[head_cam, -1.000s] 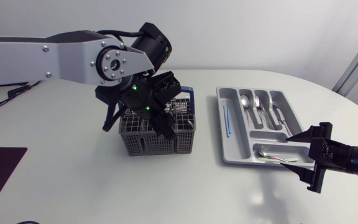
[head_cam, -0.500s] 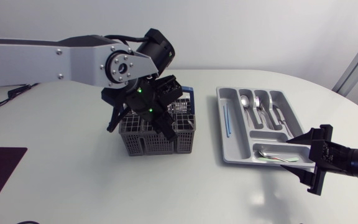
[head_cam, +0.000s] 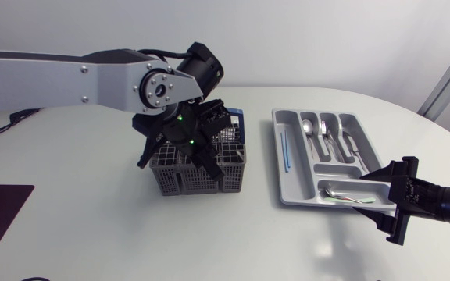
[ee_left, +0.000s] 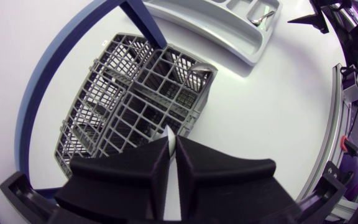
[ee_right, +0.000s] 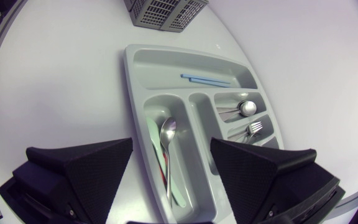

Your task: Unload the cutlery basket into the drawer organizer.

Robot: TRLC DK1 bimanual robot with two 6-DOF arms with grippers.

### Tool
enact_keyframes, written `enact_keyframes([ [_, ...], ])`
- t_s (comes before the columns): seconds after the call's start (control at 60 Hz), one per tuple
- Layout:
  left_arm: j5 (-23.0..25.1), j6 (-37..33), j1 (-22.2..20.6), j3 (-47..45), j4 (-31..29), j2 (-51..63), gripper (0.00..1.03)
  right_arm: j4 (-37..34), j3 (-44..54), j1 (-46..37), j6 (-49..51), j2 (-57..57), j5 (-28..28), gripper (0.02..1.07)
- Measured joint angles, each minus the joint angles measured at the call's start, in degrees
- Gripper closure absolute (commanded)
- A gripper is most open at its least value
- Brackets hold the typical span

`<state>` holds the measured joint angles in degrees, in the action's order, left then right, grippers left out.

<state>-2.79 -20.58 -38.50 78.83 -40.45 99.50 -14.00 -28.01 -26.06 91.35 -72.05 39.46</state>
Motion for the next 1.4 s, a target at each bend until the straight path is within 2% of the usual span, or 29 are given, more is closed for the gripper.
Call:
enact_keyframes([
  [0.433,0.15,0.0,-0.31,0.17,-0.22,-1.25,1.0,0.0,0.0,-0.68,0.39,0.0,0.22,0.17],
  [0.6,3.56,0.24,0.37,2.19,-2.69,-1.75,1.0,-0.22,0.0,-0.68,0.39,0.0,0.22,0.17],
  [1.2,17.57,2.3,6.99,7.13,-9.29,-2.4,1.0,-2.38,0.0,-0.68,0.42,1.36,0.26,0.17],
  [1.4,20.35,2.8,8.31,7.93,-10.67,-2.4,1.0,-2.6,0.02,-0.68,0.42,1.75,0.24,0.17],
])
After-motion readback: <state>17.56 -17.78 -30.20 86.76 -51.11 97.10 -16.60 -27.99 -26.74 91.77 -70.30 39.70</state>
